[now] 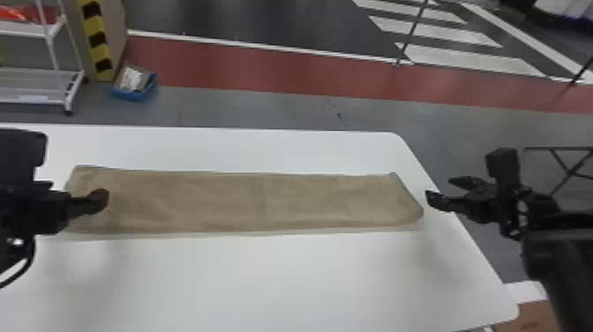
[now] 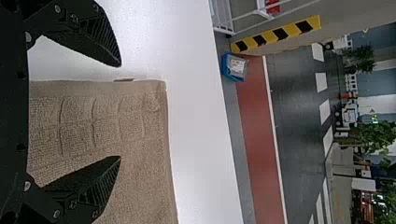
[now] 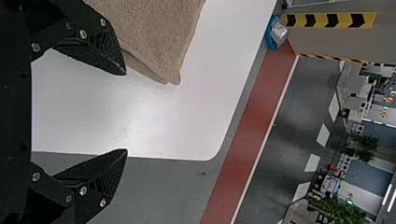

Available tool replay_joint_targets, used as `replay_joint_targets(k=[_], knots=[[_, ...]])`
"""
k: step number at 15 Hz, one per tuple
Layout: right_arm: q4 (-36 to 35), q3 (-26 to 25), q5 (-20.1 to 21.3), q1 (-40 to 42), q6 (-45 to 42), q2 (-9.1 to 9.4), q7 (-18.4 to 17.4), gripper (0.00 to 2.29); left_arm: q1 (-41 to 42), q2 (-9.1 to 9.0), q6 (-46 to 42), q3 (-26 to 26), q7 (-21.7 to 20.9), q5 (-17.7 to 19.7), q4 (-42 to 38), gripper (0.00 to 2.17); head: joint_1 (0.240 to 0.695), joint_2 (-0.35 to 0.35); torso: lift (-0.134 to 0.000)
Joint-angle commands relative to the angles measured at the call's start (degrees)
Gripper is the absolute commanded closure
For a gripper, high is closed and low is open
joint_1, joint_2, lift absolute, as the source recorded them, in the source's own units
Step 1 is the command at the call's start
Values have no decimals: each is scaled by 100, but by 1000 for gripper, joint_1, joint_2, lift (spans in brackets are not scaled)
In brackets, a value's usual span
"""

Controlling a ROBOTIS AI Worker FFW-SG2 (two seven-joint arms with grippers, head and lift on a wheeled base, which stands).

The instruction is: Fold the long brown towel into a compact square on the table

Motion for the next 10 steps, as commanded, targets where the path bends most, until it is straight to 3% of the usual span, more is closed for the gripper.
replay_joint_targets(k=[1,10], knots=[[0,-1,9,2,0,-8,0,346,-7,16,0,16,0,17,0,211,695,-277,-128],[-9,-45,0,46,18,36,-8,346,-16,7,0,7,-17,-27,27,215,695,-274,-128]])
